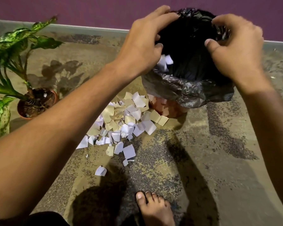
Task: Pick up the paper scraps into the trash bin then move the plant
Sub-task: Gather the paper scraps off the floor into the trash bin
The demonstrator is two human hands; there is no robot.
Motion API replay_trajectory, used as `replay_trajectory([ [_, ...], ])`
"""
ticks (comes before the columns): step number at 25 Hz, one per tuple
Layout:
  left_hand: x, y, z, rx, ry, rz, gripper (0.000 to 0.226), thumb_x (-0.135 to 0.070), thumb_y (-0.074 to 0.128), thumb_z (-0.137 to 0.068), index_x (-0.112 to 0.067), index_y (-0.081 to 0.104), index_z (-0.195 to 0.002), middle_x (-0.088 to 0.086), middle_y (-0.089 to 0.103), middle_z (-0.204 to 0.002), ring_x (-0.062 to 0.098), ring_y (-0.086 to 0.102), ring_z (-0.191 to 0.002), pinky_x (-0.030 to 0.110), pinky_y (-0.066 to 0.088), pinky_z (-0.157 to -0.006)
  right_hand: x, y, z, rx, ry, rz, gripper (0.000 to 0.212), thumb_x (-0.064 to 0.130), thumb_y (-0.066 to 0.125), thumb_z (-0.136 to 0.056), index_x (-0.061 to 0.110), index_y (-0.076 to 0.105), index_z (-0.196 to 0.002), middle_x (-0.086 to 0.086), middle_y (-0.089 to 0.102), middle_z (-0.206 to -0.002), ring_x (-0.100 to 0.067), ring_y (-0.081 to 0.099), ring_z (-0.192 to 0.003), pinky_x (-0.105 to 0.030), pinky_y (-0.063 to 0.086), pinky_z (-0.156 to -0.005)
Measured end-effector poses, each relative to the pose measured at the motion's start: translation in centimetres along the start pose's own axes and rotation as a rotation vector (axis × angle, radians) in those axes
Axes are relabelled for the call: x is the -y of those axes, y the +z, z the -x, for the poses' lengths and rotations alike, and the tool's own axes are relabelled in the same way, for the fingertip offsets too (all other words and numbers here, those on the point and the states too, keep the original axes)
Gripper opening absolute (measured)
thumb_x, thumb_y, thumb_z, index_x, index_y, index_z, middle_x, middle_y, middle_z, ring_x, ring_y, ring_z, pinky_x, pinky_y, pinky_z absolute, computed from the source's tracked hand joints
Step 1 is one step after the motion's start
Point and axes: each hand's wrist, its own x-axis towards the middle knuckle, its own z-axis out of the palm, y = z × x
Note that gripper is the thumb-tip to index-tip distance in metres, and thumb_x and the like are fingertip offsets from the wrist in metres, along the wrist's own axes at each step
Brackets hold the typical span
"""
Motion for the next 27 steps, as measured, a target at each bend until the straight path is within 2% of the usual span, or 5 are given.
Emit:
replay_trajectory([
  [7, 5.2, -2.0, 6.9, -0.125, -0.111, 0.048, 0.052, 0.002, 0.054, -0.085, -0.02, 0.053, -0.133, -0.004, 0.046, -0.145, 0.006, 0.055, -0.116, 0.013, 0.051, -0.09, 2.5, 3.1, 4.3, 0.037, -0.314, -0.12, 0.04, 0.046, 0.059, -0.091, 0.028, 0.058, -0.126, 0.032, 0.061, -0.111, 0.016, 0.062, -0.091, -0.015, 0.054, -0.082],
  [12, 11.9, -1.8, 15.3, -0.213, -0.468, -0.004, 0.049, -0.006, 0.064, -0.082, -0.022, 0.058, -0.127, -0.015, 0.054, -0.126, 0.005, 0.056, -0.107, 0.029, 0.053, -0.09, -1.5, 12.6, 33.4, 1.18, 0.051, 0.223, 0.063, 0.071, 0.007, -0.094, 0.039, 0.04, -0.137, 0.011, 0.044, -0.148, -0.012, 0.041, -0.135, -0.033, 0.028, -0.11],
  [17, 18.3, -1.6, 22.0, 0.116, -0.768, -0.197, 0.069, -0.016, 0.077, -0.075, -0.017, 0.045, -0.137, 0.006, 0.047, -0.142, 0.023, 0.051, -0.124, 0.034, 0.042, -0.104, 5.0, 15.2, 13.1, 0.724, -0.354, -0.042, 0.078, 0.079, 0.069, -0.06, 0.058, 0.027, -0.122, -0.001, 0.058, -0.137, -0.014, 0.049, -0.122, -0.042, 0.044, -0.097],
  [22, 22.0, -0.6, 26.6, 0.224, -0.875, -0.036, 0.095, -0.007, 0.083, -0.066, -0.018, 0.032, -0.146, 0.006, 0.046, -0.132, 0.021, 0.047, -0.117, 0.001, 0.039, -0.079, 2.6, 19.1, 11.1, 1.109, -0.177, 0.116, 0.124, 0.056, 0.083, -0.064, 0.036, 0.001, -0.155, -0.006, 0.002, -0.165, -0.028, 0.013, -0.151, -0.044, 0.024, -0.117],
  [27, 23.4, 0.4, 27.4, 0.406, -0.961, -0.033, 0.121, -0.018, 0.086, -0.059, -0.035, 0.008, -0.15, 0.01, 0.022, -0.154, 0.031, 0.042, -0.131, 0.044, 0.043, -0.106, 0.6, 23.3, 11.8, 1.015, -0.181, 0.181, 0.127, 0.058, 0.084, -0.06, 0.045, -0.003, -0.152, 0.001, -0.004, -0.165, -0.031, 0.017, -0.149, -0.046, 0.032, -0.112],
])
